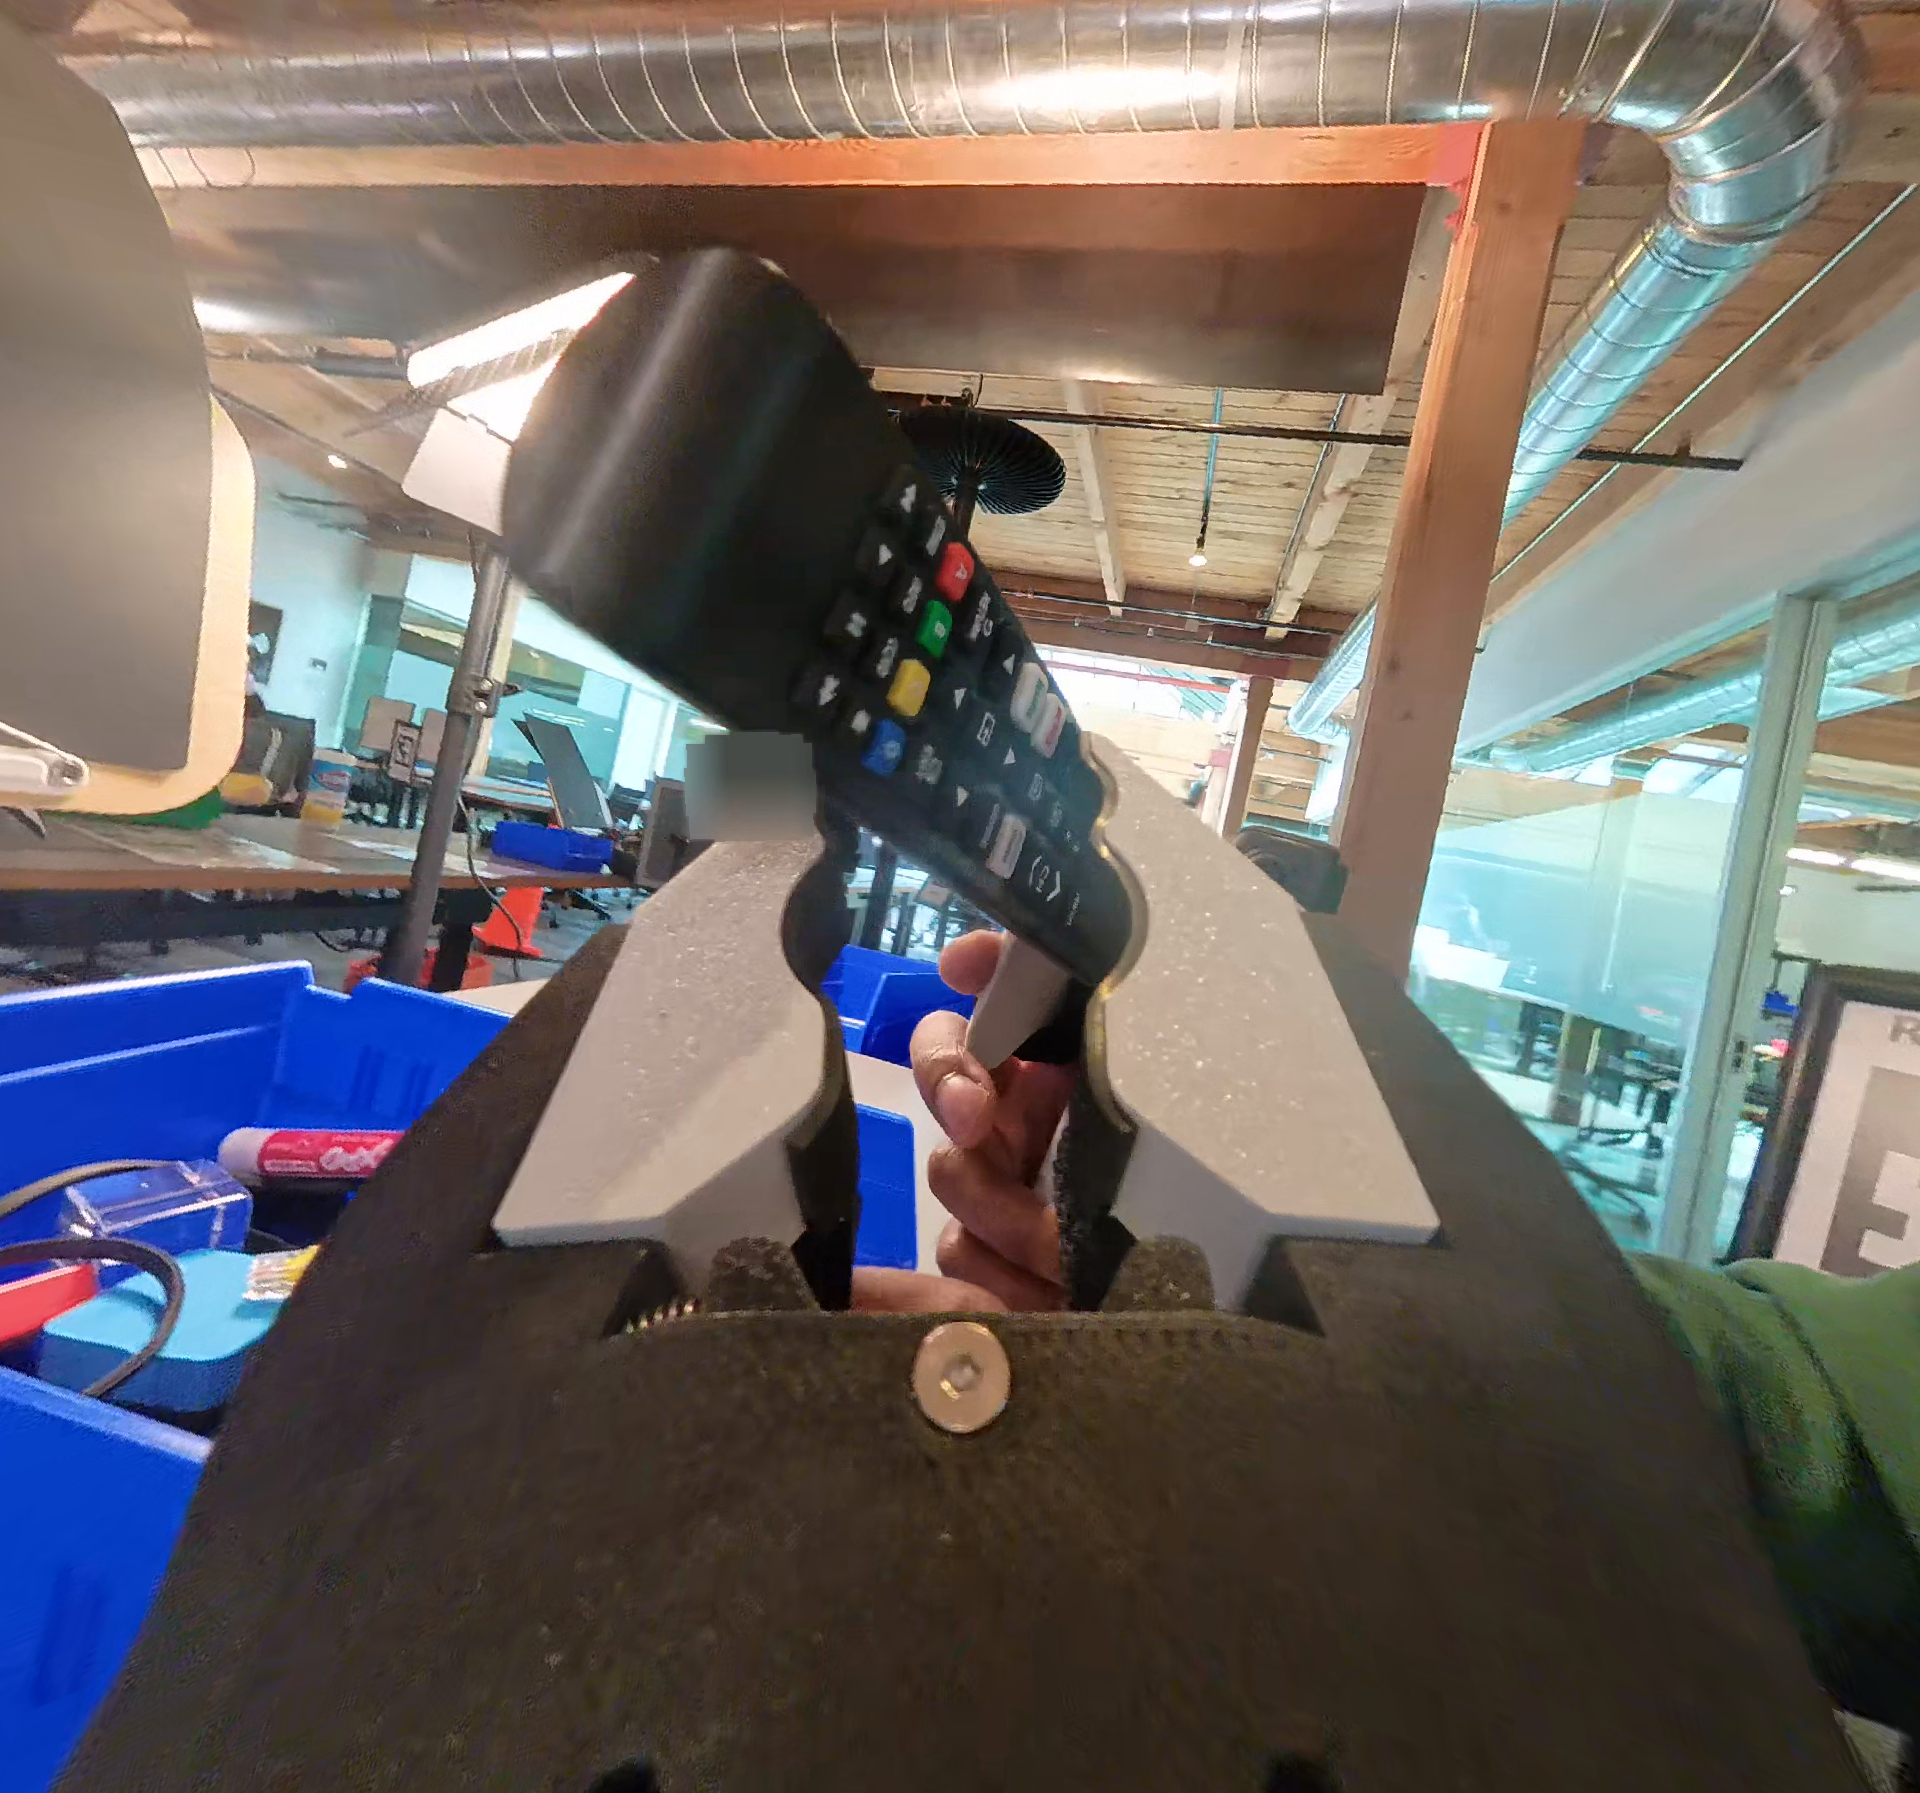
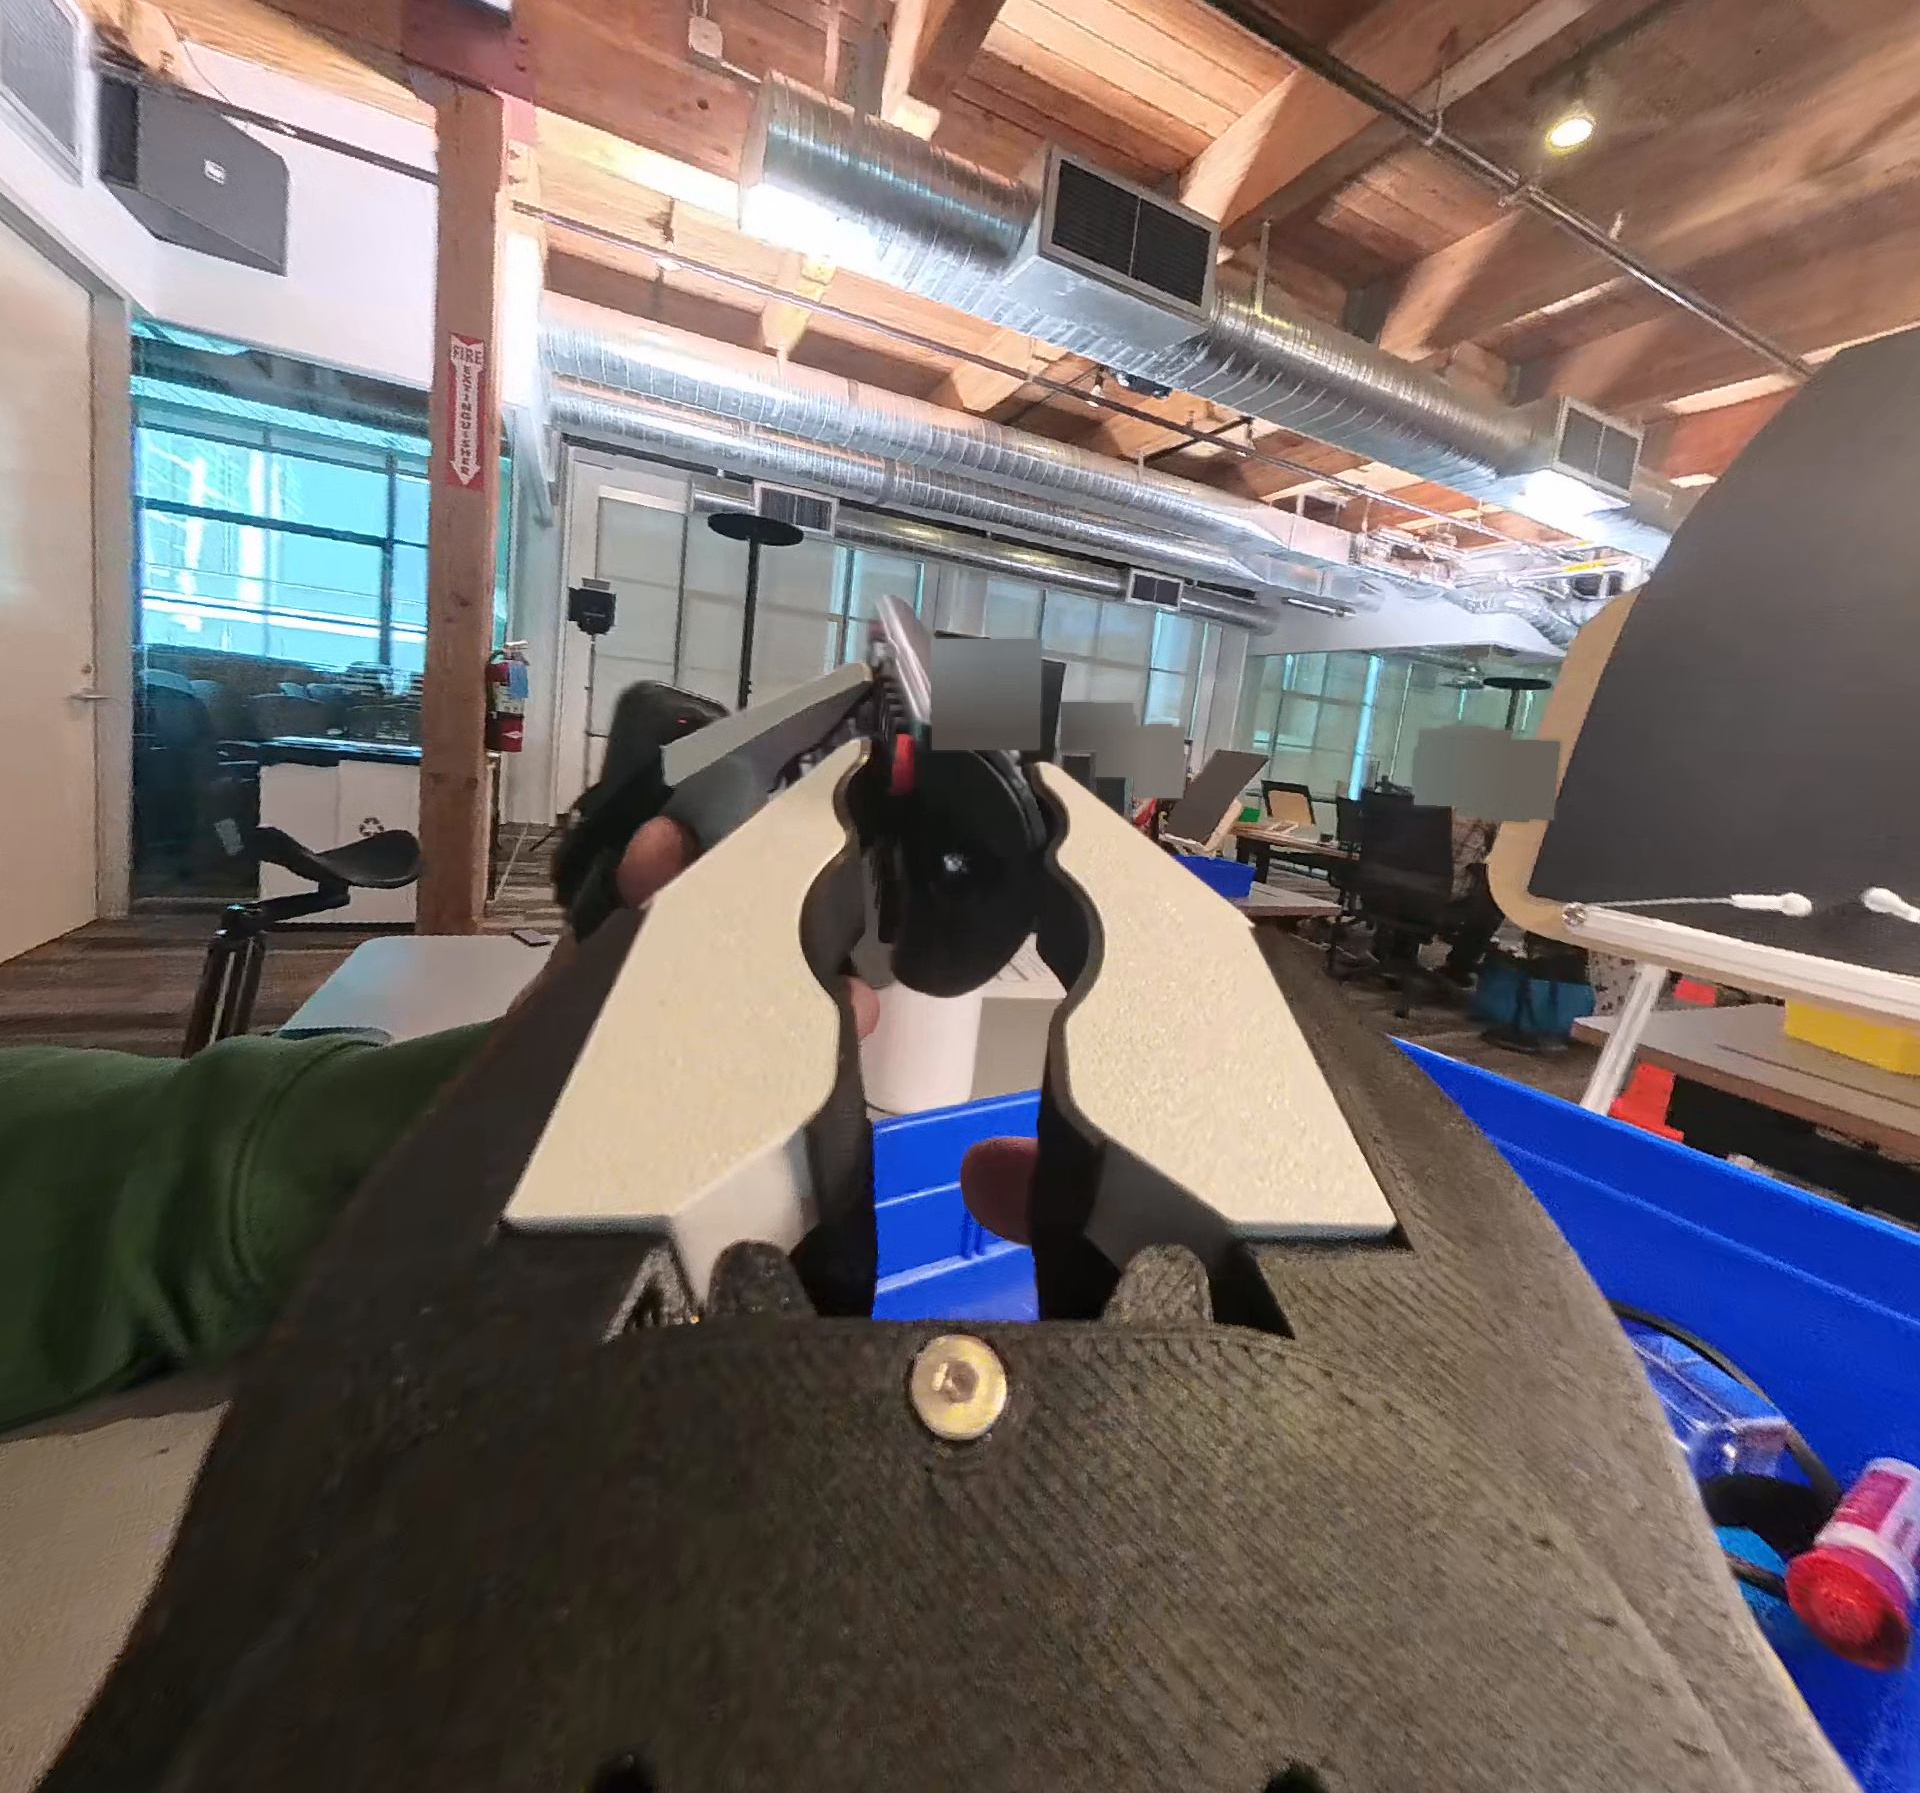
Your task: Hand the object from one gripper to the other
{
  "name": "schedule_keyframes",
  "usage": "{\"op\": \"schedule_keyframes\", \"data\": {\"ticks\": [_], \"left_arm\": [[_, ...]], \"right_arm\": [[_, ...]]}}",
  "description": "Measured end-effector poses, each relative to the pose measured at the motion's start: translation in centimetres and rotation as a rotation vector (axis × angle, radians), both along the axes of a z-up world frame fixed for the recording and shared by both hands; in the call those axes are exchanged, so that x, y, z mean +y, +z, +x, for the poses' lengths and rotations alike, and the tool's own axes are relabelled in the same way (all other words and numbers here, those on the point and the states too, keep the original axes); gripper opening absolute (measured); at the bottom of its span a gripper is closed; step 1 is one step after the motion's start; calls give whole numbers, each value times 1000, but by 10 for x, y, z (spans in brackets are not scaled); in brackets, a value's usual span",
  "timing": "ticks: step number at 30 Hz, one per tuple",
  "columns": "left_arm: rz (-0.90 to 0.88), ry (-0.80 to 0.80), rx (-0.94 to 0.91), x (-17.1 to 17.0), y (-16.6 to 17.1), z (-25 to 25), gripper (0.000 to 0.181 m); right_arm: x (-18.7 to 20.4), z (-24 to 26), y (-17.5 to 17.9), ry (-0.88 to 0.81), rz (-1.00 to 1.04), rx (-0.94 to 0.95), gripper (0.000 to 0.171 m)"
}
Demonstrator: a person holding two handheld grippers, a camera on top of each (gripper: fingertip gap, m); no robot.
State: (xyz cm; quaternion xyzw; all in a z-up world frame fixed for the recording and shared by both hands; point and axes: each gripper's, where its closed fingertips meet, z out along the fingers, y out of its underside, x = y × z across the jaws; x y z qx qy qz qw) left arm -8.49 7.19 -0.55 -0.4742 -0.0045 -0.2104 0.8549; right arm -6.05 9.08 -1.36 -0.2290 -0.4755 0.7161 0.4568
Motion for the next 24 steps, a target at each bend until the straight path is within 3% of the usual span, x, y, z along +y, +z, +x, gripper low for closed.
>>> {"op": "schedule_keyframes", "data": {"ticks": [3,6,10,15,24], "left_arm": [[37,70,44,-8,6,-3,24],[41,211,71,-12,9,-16,22],[30,293,68,-17,11,-27,22],[11,273,92,-11,9,-19,22],[-49,176,142,9,-6,7,24]], "right_arm": [[13,-12,-8,-163,88,-25,39],[22,-19,-16,-402,304,30,47],[8,-24,-32,-588,654,122,56],[4,-32,-37,-784,818,145,71],[31,-39,-40,-1018,916,83,55]]}}
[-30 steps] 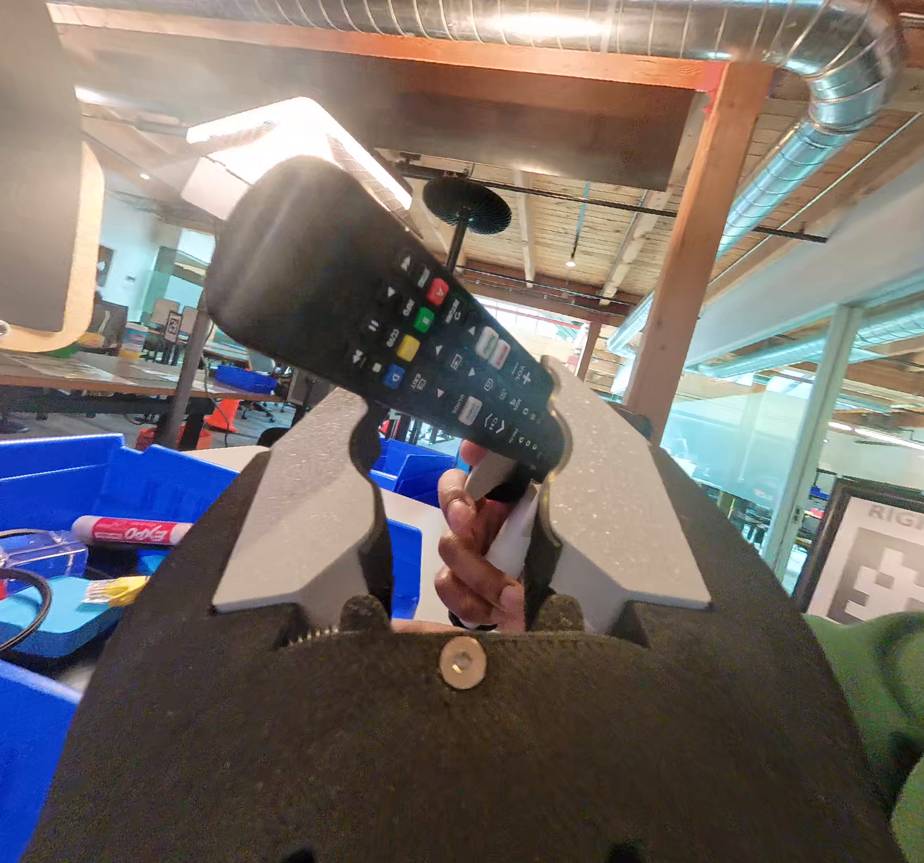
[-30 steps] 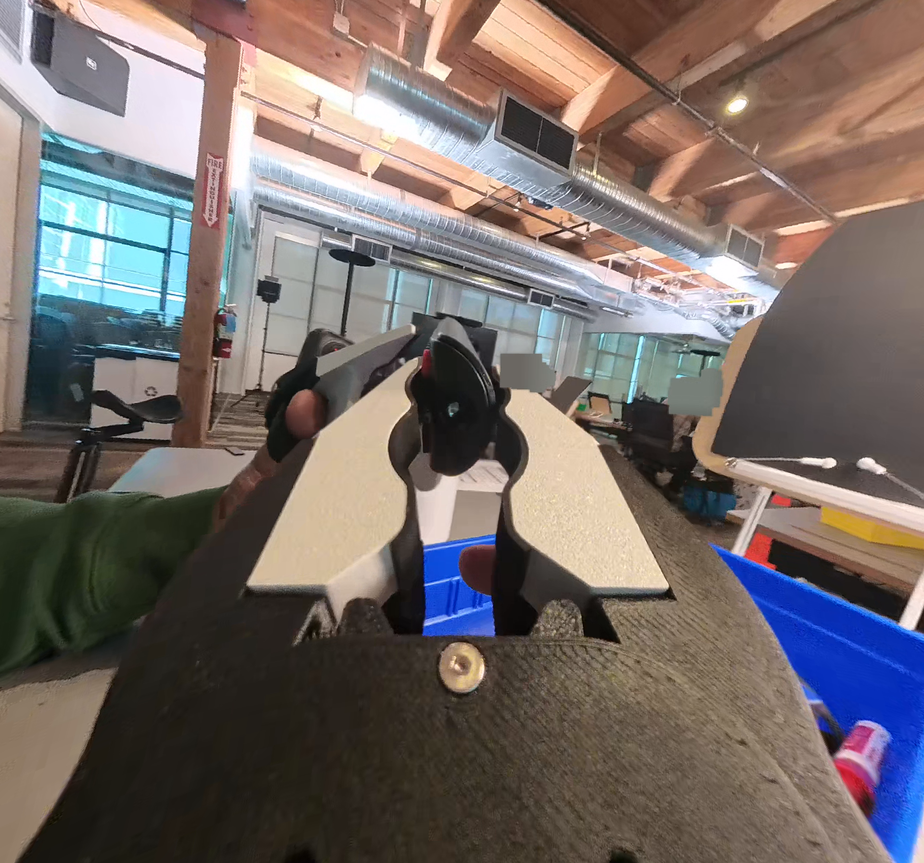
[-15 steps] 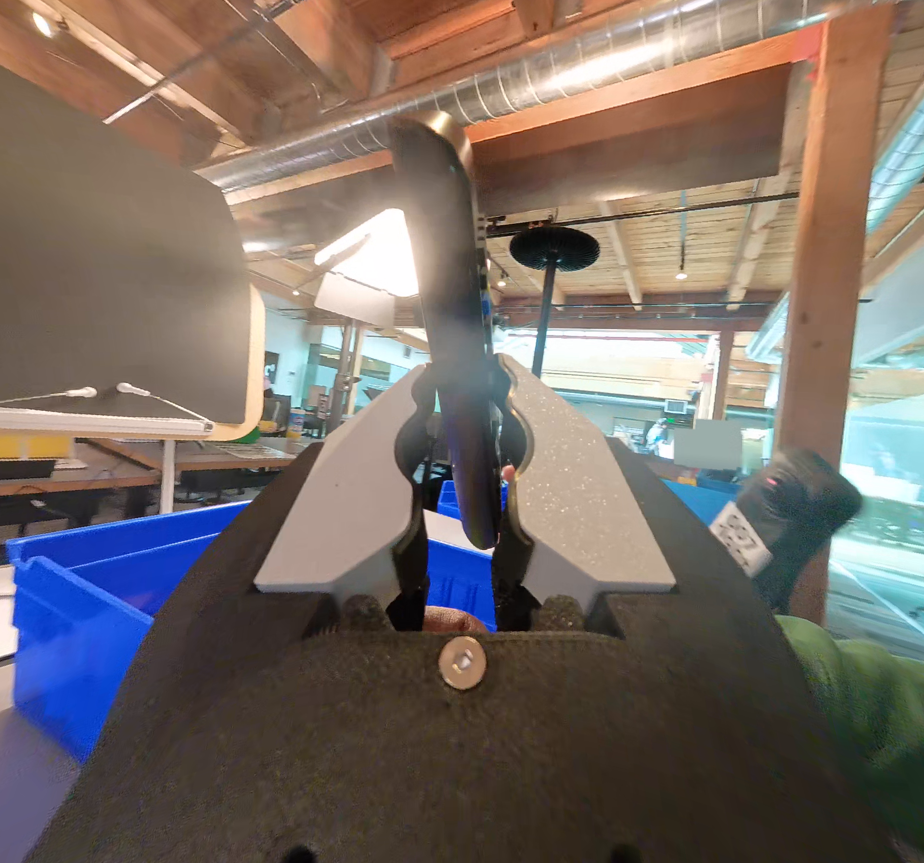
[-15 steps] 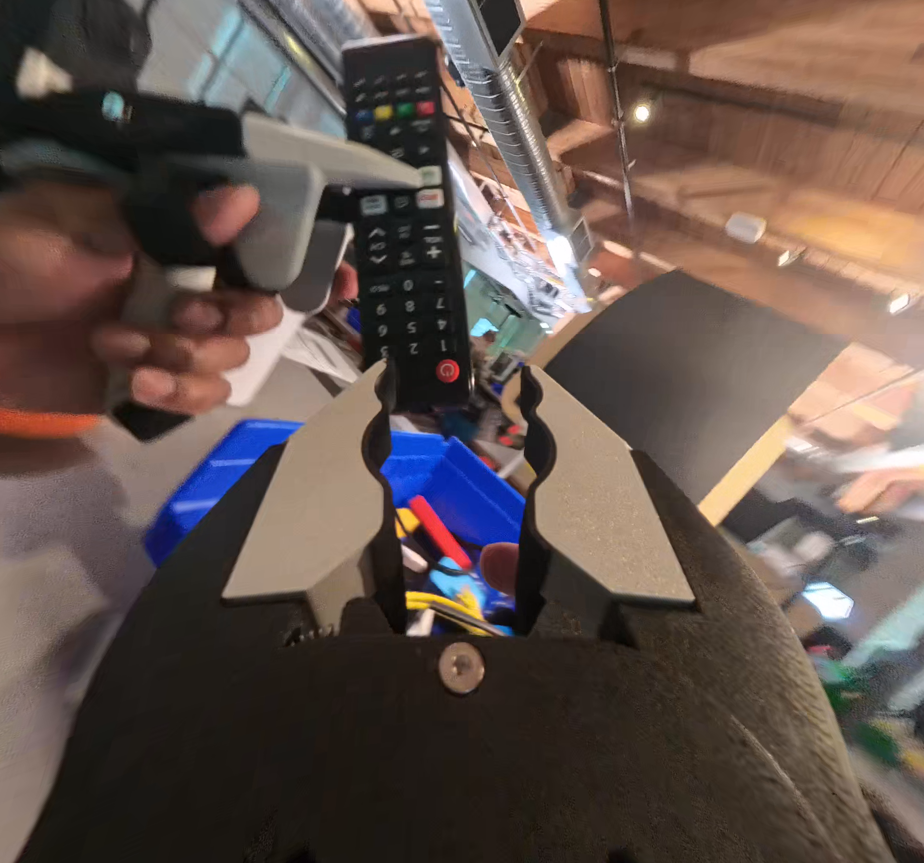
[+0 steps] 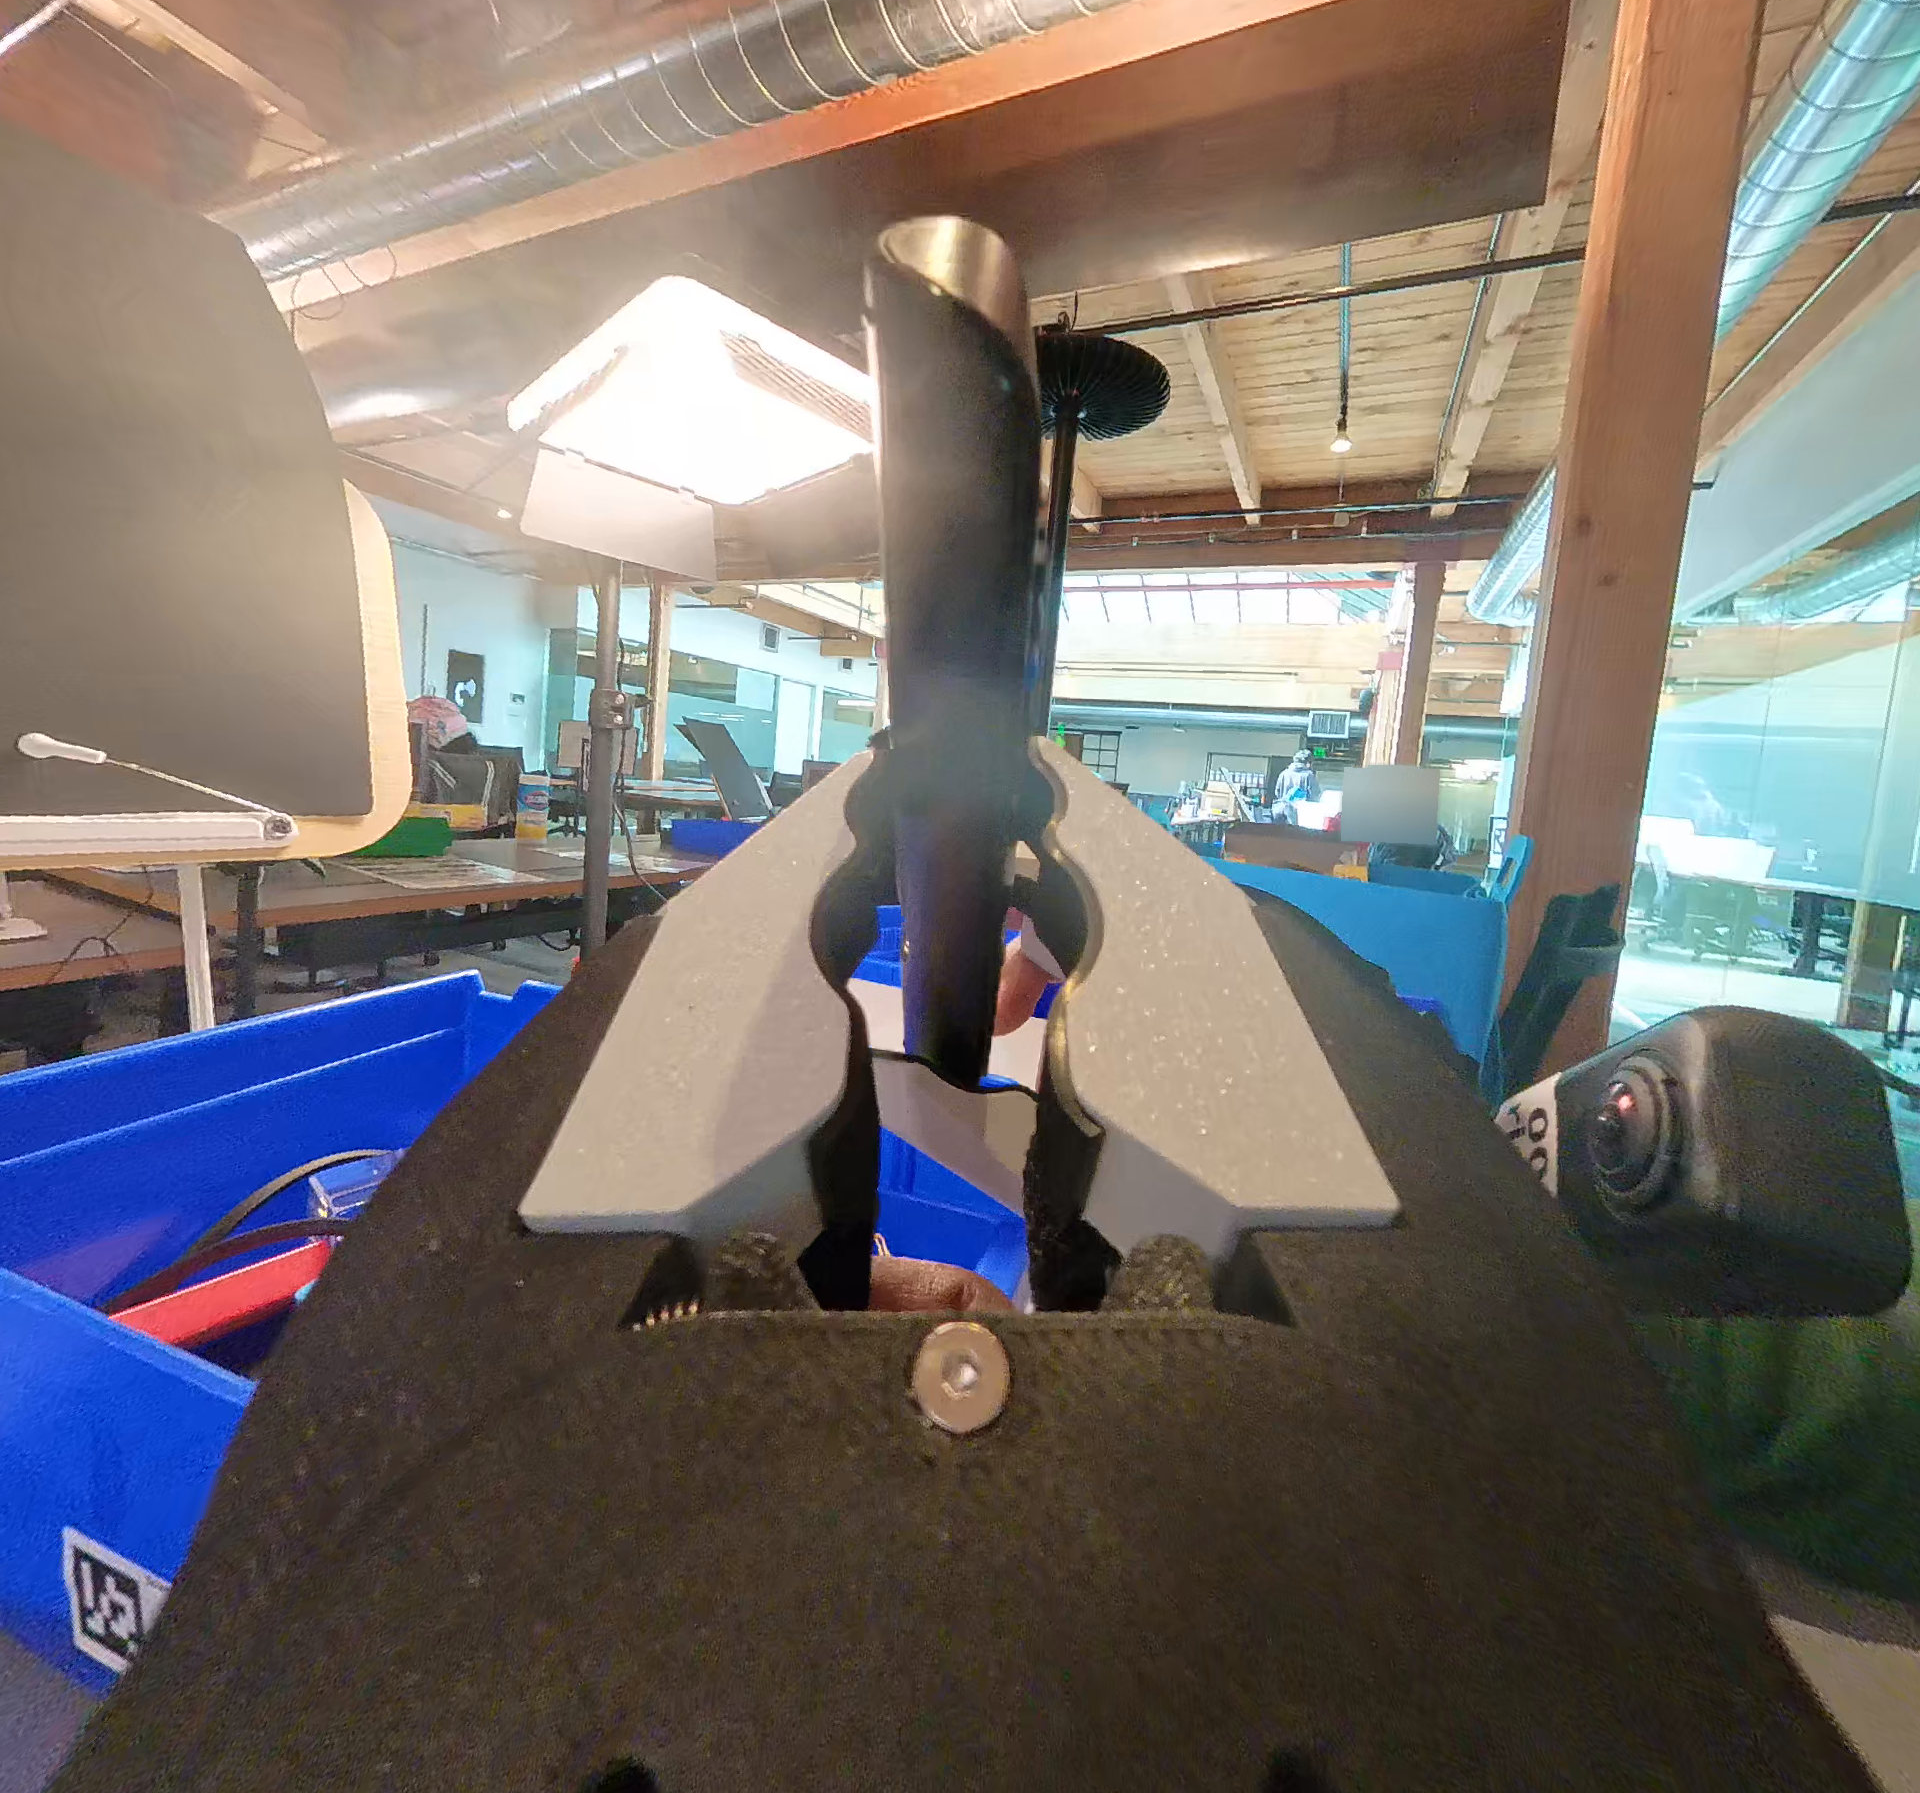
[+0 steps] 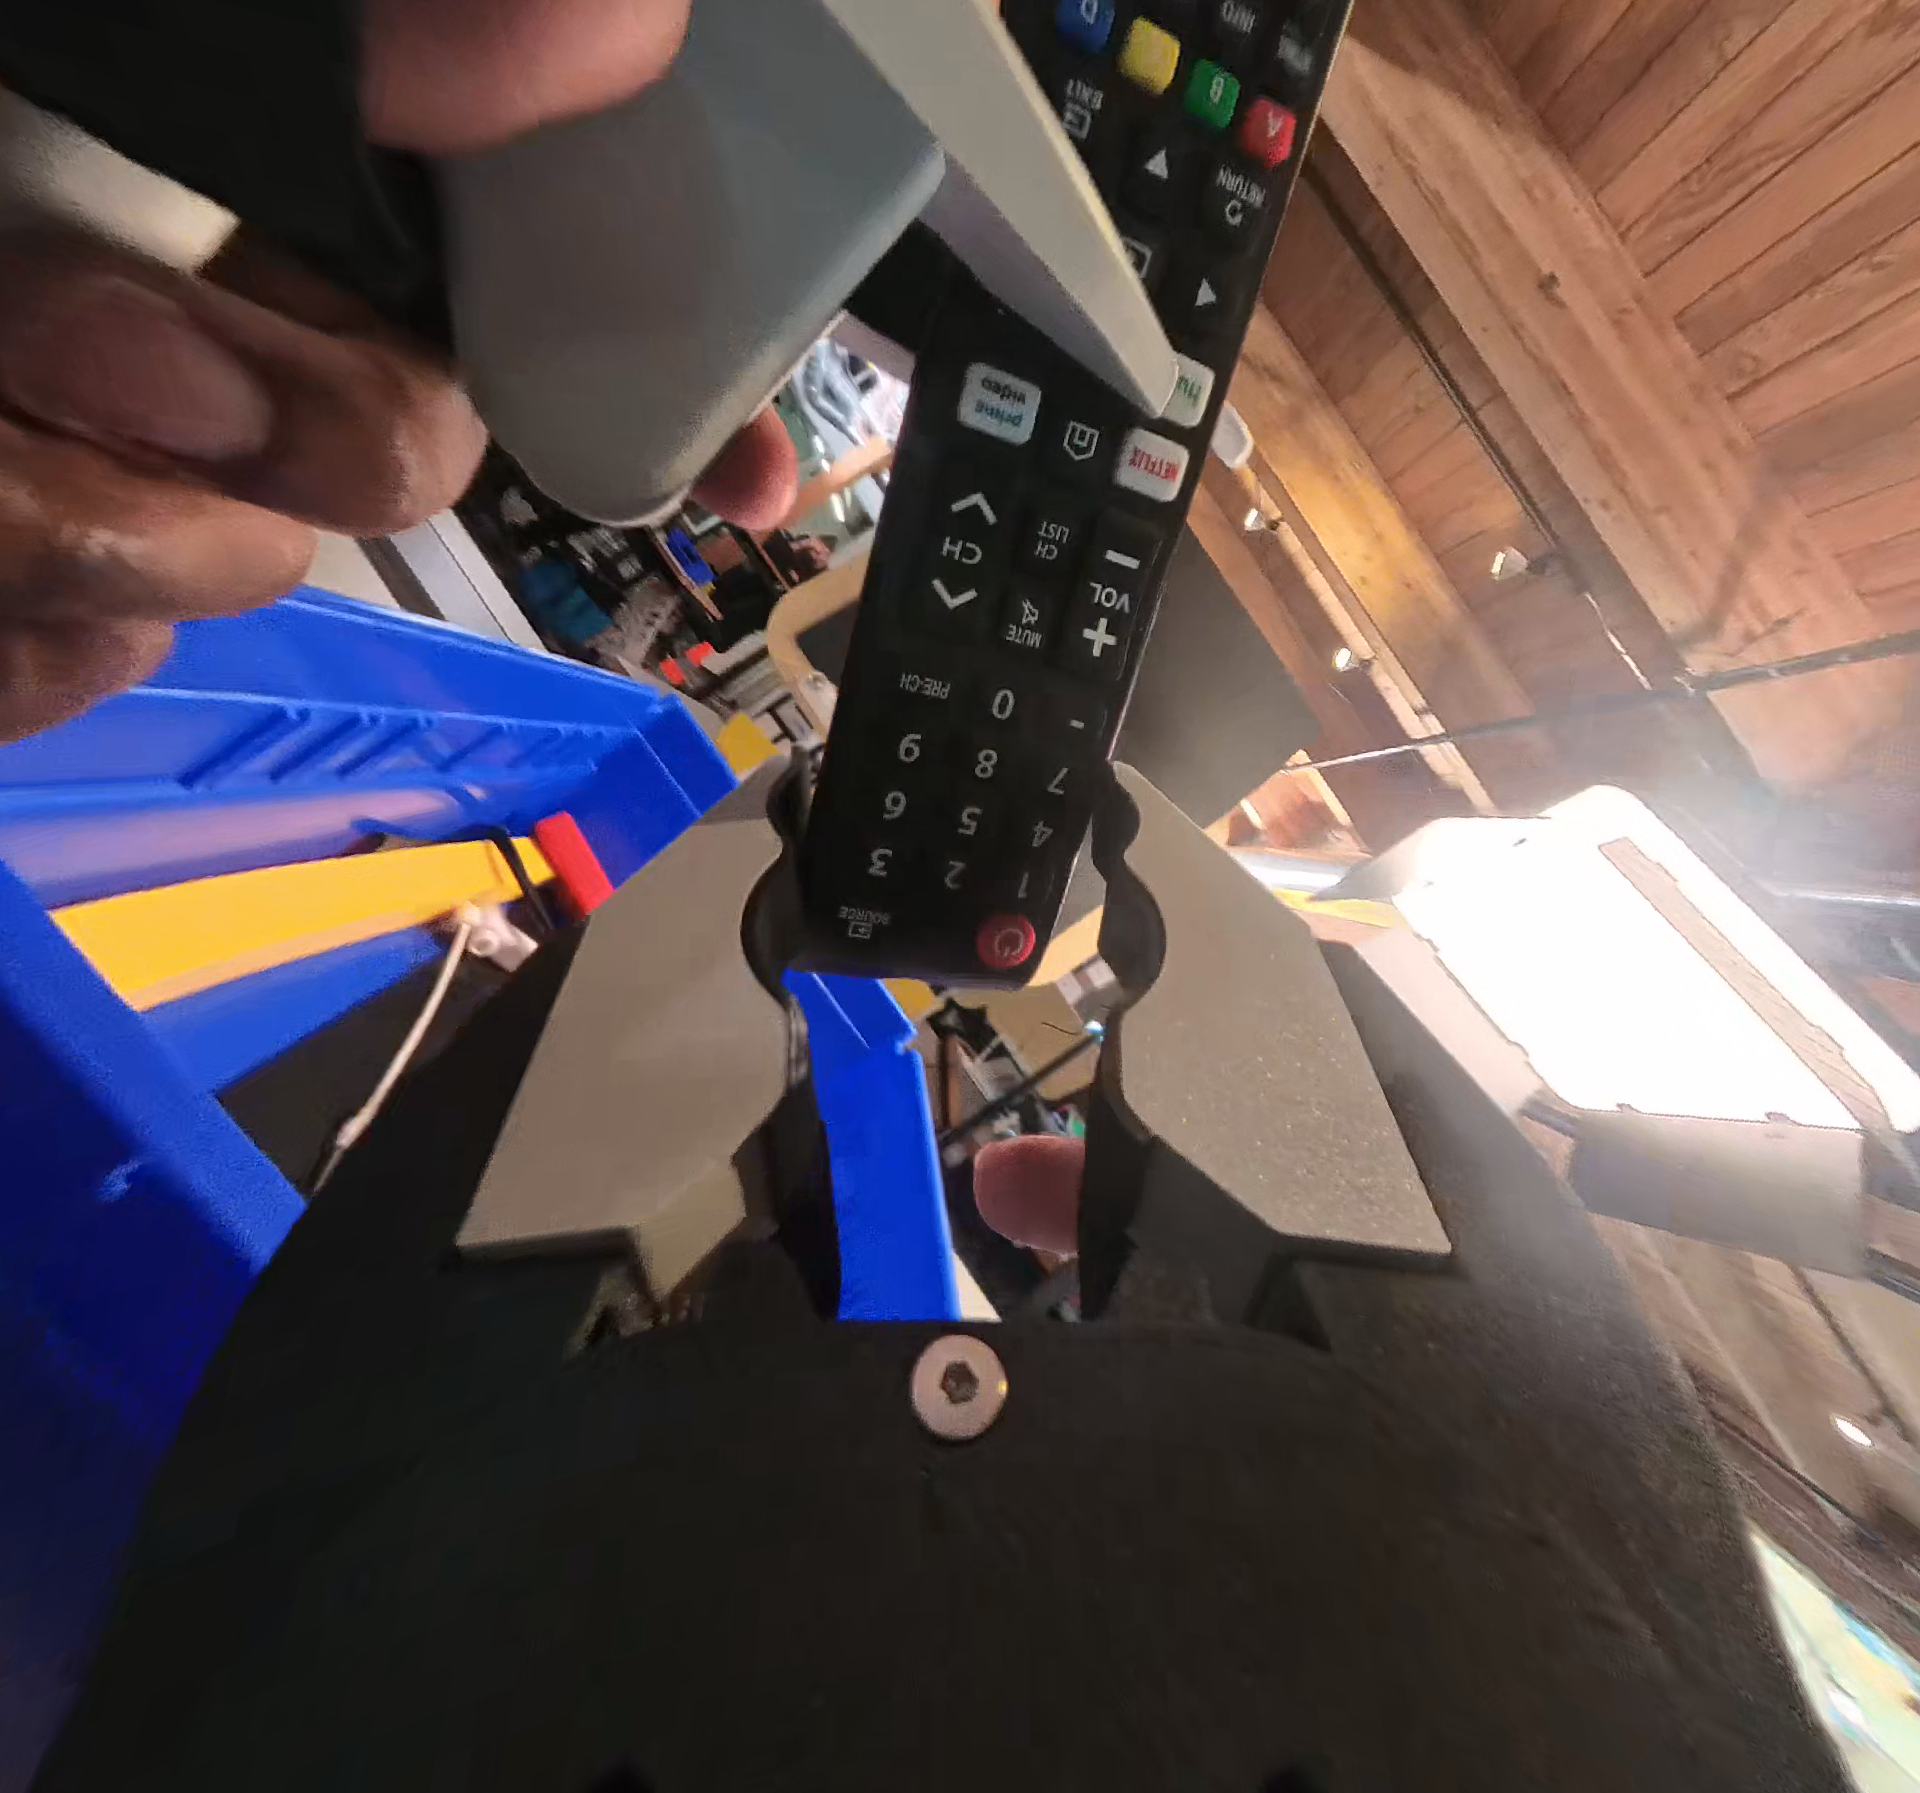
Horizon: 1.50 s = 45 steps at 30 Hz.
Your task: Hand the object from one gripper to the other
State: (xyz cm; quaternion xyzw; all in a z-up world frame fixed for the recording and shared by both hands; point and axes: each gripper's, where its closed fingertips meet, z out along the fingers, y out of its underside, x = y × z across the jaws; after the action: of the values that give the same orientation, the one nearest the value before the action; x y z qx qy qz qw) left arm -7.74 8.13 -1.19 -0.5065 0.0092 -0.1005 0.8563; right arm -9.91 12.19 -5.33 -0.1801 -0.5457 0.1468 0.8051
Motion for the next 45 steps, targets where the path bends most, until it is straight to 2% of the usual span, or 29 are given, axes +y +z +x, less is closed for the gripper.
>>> {"op": "schedule_keyframes", "data": {"ticks": [11,13,15,21,28,34,37,40,45], "left_arm": [[-26,42,86,7,-5,8,44],[-41,61,137,10,-8,13,42],[-36,96,207,10,-8,19,28],[-49,411,504,14,-11,18,25],[-162,949,1056,20,-20,1,25],[-237,1092,1158,13,-18,-27,25],[-330,1145,1233,11,-25,-47,25],[-425,1165,1310,12,-37,-63,25],[-486,1166,1349,14,-46,-72,25]], "right_arm": [[-11,12,15,-20,117,111,48],[-12,13,16,-16,125,121,48],[-12,13,16,-14,124,122,49],[-8,5,8,-54,136,63,56],[-13,7,10,-51,185,90,59],[-16,12,16,-28,197,129,60],[-22,15,17,-12,217,143,60],[-29,15,15,5,251,141,60],[-39,12,7,19,317,126,59]]}}
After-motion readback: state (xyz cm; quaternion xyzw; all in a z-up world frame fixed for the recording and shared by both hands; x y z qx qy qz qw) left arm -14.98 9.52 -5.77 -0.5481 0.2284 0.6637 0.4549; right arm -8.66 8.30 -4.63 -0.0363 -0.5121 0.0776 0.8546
